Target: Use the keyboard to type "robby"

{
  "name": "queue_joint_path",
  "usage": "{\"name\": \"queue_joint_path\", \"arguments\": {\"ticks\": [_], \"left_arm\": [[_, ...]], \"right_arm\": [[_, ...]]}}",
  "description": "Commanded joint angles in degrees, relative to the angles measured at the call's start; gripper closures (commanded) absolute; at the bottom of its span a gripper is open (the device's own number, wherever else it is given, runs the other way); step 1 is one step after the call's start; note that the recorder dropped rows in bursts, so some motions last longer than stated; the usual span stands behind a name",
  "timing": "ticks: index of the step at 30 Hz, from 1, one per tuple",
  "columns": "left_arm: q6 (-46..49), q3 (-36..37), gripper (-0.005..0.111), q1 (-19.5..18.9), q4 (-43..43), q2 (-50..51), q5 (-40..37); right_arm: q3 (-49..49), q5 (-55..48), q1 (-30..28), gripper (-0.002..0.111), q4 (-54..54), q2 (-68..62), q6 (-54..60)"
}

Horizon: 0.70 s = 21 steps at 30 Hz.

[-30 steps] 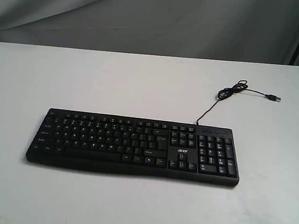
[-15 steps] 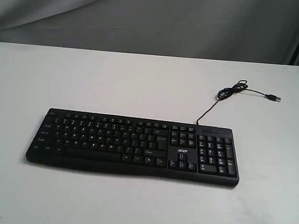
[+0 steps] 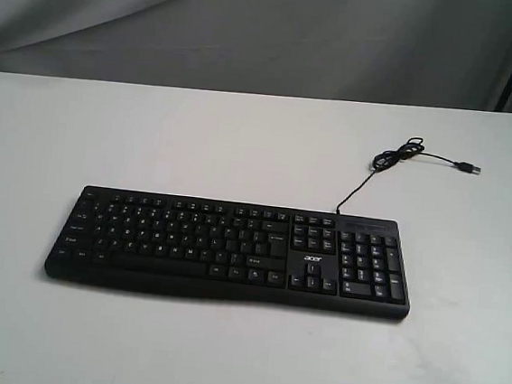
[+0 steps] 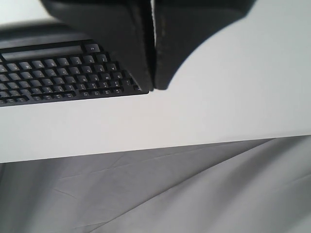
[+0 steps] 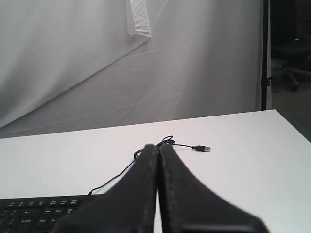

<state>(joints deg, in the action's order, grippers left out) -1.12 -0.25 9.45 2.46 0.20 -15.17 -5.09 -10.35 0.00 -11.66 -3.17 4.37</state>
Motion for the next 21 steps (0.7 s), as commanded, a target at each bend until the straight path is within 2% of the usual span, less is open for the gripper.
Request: {"name": "queue_joint_path", "arguments": {"ticks": [1, 8, 21], "left_arm": [[-0.16, 0.25, 0.107, 0.36, 0.27, -0.20, 0.31], [-0.16, 0.25, 0.107, 0.36, 0.27, -0.20, 0.31], [-0.16, 0.25, 0.107, 0.36, 0.27, -0.20, 0.31]], "right_arm": [[1.50, -0.38, 0.06, 0.108, 2.05, 0.36, -2.37], [5.09, 3.32, 0.06, 0.108, 2.31, 0.36, -3.19], [5.09, -1.26, 0.06, 0.108, 9.45, 0.36, -6.89]]}}
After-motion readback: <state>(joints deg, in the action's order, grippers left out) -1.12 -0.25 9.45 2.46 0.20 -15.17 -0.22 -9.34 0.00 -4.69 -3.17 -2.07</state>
